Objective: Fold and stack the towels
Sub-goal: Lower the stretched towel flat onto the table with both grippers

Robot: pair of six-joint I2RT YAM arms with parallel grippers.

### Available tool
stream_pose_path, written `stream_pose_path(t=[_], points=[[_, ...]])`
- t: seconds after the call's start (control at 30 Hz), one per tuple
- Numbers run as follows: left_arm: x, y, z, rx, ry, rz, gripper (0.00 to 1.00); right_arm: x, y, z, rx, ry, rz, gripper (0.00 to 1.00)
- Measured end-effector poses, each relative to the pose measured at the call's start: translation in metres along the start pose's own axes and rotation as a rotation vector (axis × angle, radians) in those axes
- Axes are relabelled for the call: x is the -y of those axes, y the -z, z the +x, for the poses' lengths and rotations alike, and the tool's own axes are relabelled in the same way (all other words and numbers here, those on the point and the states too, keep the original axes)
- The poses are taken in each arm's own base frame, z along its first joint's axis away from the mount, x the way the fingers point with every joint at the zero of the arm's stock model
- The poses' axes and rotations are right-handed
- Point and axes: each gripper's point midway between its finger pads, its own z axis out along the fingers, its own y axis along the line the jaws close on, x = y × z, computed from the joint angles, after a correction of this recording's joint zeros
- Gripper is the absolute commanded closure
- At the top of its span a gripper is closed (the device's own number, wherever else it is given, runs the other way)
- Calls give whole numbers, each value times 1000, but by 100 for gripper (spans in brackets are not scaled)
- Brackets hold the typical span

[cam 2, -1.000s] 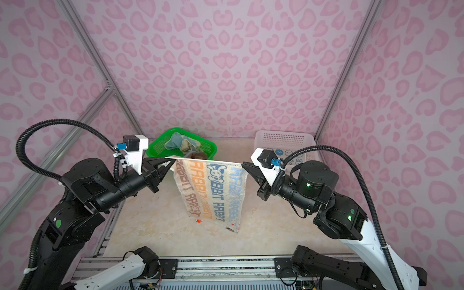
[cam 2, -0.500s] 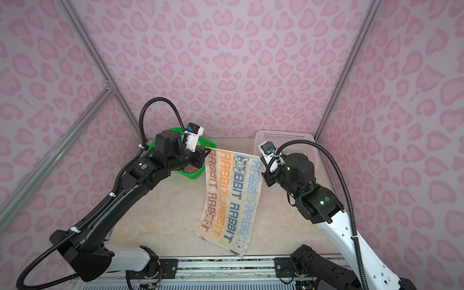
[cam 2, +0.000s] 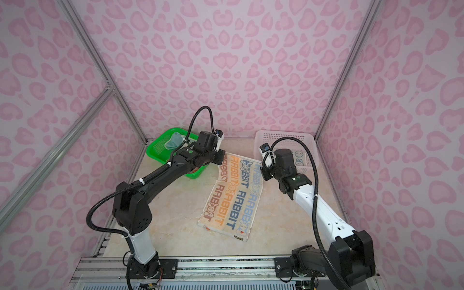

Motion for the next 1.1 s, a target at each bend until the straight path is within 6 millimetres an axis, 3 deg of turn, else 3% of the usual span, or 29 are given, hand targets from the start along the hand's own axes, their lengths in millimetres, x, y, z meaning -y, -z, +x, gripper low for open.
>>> stream_pose_path(t=[0.17,0.33,0.43,0.6,0.77,0.87,1.1], points=[[-10,-21,0,-14,-25,-64,98,0,-26,12,-45,-14,-26,100],[-14,-24,19,-43,-66,-78,98,-9,-23,17,-45,-29,-69,100],[-13,-16,31,-55,-84,-62,98,-18,-14,25,-47,-42,-104,100],[-11,11,28,-9,-93,-42,98,-26,-1,29,-8,-56,-134,100],[-12,16,16,26,-142,-50,98,-22,-2,19,13,-59,-117,100],[-14,21,-5,70,-193,-77,98,-14,-7,5,32,-59,-98,100],[-25,7,-22,85,-359,-158,98,11,-27,-24,54,-62,-62,100]])
